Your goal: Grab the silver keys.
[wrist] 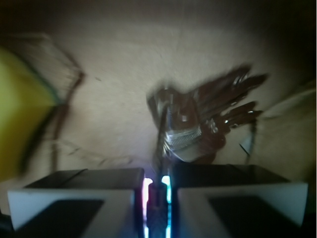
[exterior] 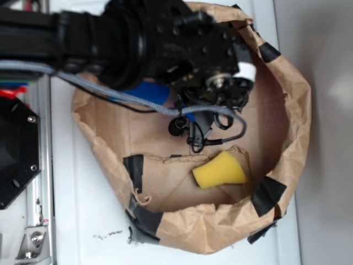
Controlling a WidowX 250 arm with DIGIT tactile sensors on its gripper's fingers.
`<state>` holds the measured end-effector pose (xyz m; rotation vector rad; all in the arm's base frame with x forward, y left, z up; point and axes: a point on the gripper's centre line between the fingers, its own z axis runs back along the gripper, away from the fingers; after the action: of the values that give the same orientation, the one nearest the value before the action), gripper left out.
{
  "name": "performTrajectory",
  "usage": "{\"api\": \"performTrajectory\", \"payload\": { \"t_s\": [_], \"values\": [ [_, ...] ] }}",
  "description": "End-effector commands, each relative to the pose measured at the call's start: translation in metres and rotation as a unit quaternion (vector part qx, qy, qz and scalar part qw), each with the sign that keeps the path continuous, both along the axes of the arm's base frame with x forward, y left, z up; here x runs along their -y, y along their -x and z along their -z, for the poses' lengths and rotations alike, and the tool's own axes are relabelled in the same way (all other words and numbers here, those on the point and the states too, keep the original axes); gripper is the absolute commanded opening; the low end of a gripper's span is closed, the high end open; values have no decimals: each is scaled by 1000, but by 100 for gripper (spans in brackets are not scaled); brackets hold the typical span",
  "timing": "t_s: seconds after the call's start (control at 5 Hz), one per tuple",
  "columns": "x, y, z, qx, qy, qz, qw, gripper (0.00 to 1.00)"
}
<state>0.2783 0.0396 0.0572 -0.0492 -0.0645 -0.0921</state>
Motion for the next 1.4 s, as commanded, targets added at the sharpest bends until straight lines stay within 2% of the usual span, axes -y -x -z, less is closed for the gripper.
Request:
{"api": "performTrajectory", "payload": {
  "t_s": [0.0,0.2,0.4,0.6,0.8,1.0,1.2],
  "values": [
    [27,1,-73,73,30,7,997,0],
    [40,17,-91,93,47,38,994,0],
    [41,25,-86,87,36,47,994,0],
    [35,18,-85,61,32,4,998,0],
    [28,16,-87,8,34,-70,997,0],
    [25,23,-93,4,47,-75,996,0],
    [23,29,-101,12,58,-65,996,0]
  ]
}}
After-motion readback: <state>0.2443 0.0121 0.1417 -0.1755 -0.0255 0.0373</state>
